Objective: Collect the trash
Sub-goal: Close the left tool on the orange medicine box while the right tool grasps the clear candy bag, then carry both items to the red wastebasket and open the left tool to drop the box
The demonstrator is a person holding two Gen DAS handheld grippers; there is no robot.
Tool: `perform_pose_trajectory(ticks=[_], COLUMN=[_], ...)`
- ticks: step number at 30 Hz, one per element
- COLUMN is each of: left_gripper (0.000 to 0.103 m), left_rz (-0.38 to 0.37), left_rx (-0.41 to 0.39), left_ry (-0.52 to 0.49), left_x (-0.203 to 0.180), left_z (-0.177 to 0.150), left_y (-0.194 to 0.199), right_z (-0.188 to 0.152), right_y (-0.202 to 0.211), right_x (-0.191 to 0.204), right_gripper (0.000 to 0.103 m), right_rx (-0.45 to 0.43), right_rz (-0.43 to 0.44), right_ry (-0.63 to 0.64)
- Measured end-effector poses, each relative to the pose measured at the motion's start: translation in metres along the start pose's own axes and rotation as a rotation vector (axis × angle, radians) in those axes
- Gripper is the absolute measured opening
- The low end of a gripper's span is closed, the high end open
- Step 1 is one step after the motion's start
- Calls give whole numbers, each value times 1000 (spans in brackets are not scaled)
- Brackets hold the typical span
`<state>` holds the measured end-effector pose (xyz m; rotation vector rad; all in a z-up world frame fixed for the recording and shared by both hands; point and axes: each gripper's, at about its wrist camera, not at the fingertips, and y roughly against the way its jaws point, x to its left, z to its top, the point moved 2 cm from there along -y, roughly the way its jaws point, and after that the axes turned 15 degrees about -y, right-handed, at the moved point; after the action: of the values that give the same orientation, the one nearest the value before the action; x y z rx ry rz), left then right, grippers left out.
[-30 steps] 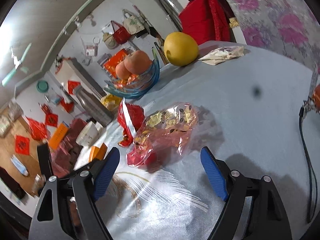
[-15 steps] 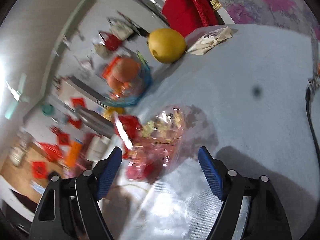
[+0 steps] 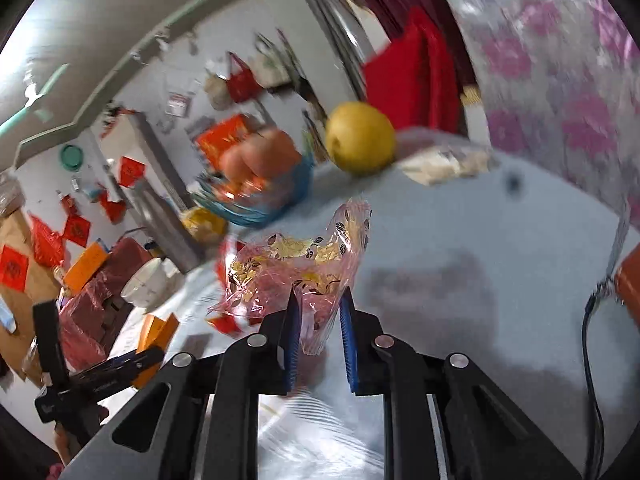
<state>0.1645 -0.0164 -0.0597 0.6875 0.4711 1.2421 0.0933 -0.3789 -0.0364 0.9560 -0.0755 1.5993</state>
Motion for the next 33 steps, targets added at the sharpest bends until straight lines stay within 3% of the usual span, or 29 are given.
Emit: perform_pose_trajectory(ticks=[8, 14, 27, 33], left_gripper=[58, 58, 58, 58], left_rz=[5, 27, 210, 265], left_rx=[-105, -151, -249, -220], left_ry=[63, 104, 163, 257], left_x=[14, 23, 70, 115], left_z=[-2, -28, -94, -140], left_y=[36, 78, 202, 245], right_z=[-1, -3, -19, -35], right_y=[6, 13, 67, 86], right_x=[9, 10, 74, 98], right_gripper=[19, 19, 20, 20], right_rx=[-20, 1, -20, -21], right_rz=[12, 46, 210, 271], right_ry=[49, 15, 133, 189])
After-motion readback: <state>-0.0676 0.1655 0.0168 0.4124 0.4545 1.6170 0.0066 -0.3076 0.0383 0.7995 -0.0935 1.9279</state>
